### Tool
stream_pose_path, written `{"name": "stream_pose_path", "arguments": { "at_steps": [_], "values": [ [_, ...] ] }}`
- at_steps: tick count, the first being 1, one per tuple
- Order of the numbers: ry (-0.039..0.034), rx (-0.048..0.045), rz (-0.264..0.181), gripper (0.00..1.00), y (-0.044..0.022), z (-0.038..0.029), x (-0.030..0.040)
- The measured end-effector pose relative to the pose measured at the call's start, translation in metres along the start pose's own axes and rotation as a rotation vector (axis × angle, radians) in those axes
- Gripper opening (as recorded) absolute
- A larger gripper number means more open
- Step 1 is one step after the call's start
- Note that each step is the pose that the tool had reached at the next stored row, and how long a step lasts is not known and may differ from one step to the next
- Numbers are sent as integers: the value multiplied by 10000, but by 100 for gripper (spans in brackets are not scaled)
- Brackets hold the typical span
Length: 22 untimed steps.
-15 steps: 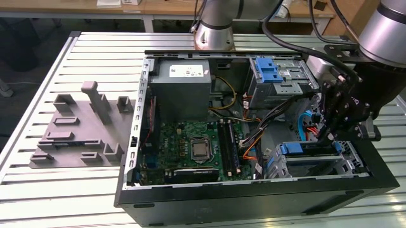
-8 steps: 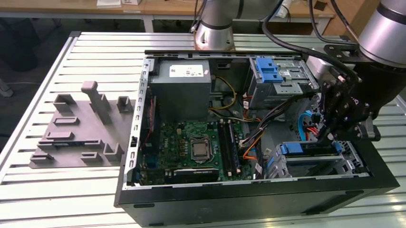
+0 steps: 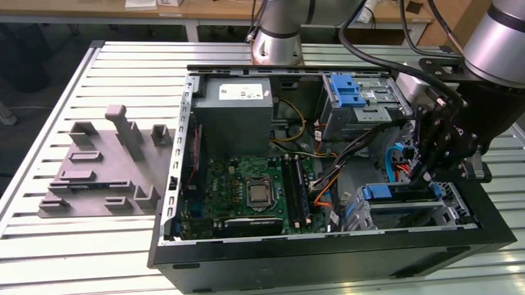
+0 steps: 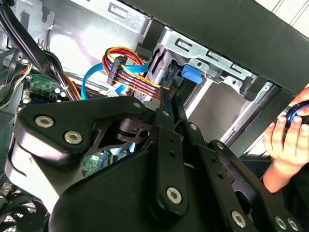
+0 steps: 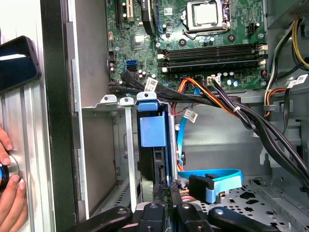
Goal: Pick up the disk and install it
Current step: 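Insert the first disk wire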
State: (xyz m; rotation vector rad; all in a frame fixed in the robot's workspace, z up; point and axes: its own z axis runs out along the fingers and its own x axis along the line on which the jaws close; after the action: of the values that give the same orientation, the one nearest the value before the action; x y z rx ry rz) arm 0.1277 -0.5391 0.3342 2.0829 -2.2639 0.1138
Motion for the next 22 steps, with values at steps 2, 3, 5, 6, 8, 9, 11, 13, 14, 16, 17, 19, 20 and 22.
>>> {"name": "stream_pose_path", "arguments": {
  "at_steps": [2,3,5,6,8,9,11,13,14,16,17,19,20,22],
  "values": [
    [2,0,1,16,0,2,1],
    [2,0,2,16,0,4,1],
    [2,0,3,16,0,9,2],
    [0,-1,3,16,0,12,2],
    [1,0,3,16,0,16,2],
    [2,0,3,16,0,18,3],
    [1,0,4,16,0,24,3],
    [0,-1,5,16,0,29,3],
    [-4,-2,6,16,0,33,3],
    [-7,-3,8,16,0,39,2],
    [-10,-4,9,16,0,43,2],
    [-11,-5,11,16,0,49,2],
    [-9,-4,12,16,0,52,2],
    [-7,-4,13,16,0,55,2]
  ]
}}
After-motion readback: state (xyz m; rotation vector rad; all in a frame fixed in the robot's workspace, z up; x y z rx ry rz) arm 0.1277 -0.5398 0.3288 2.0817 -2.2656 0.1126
